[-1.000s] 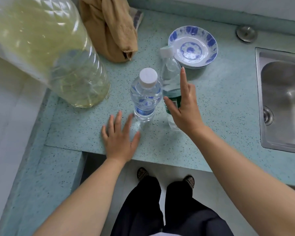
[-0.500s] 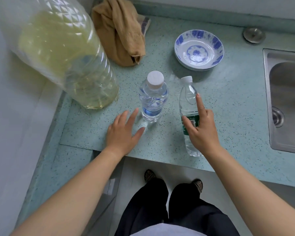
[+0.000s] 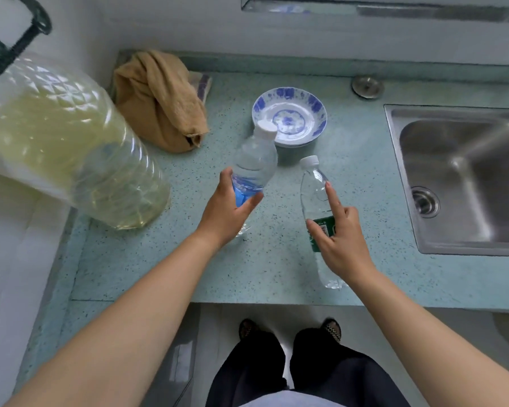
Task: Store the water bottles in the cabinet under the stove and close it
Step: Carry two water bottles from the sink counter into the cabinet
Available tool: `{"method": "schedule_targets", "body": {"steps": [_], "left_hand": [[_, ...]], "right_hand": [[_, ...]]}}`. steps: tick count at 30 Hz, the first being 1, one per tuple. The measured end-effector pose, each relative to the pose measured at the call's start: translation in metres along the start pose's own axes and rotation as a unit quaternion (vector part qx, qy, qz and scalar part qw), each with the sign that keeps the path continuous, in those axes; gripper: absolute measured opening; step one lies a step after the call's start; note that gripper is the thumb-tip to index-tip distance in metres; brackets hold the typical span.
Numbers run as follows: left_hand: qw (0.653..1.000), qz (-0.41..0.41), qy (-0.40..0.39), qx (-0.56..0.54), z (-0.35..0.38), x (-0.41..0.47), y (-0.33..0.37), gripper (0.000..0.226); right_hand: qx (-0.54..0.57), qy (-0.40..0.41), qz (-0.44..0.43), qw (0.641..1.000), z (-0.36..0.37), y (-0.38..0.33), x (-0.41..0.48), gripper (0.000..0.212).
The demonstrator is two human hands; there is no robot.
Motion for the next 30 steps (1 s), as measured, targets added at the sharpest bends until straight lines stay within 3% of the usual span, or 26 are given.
{"method": "schedule_targets", "body": {"steps": [3,8,17,30], "left_hand": [[0.999,-0.021,0.039,0.003,0.009,0.017,0.003,0.059],[0.983,-0.097,0.103,0.116,0.018,0.005,-0.01,0.063],[0.939,-0.257,0.114,0.2,0.054,-0.061,-0.024,0.079],[0.861,-0.424,0.216,0.18,0.112,-0.204,0.009,0.07]], "right_hand": [[0.017,0.013,0.012,1.0,-0.016,0.005,0.006,0.074],[0.022,0.004,0.033,0.999,-0.029,0.022,0.013,0.072],[-0.029,-0.14,-0.005,0.99,-0.028,0.059,0.028,0.07],[-0.062,-0.332,-0.128,0.932,-0.022,0.06,-0.009,0.067]]}}
Point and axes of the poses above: each hand's wrist, its own x-axis towards the middle knuckle, its own z-axis out of the palm, y = z × x, the point moved 10 cm from there along x, towards the middle knuckle, and after that the axes turned 3 degrees about y, right-handed, at the moved point
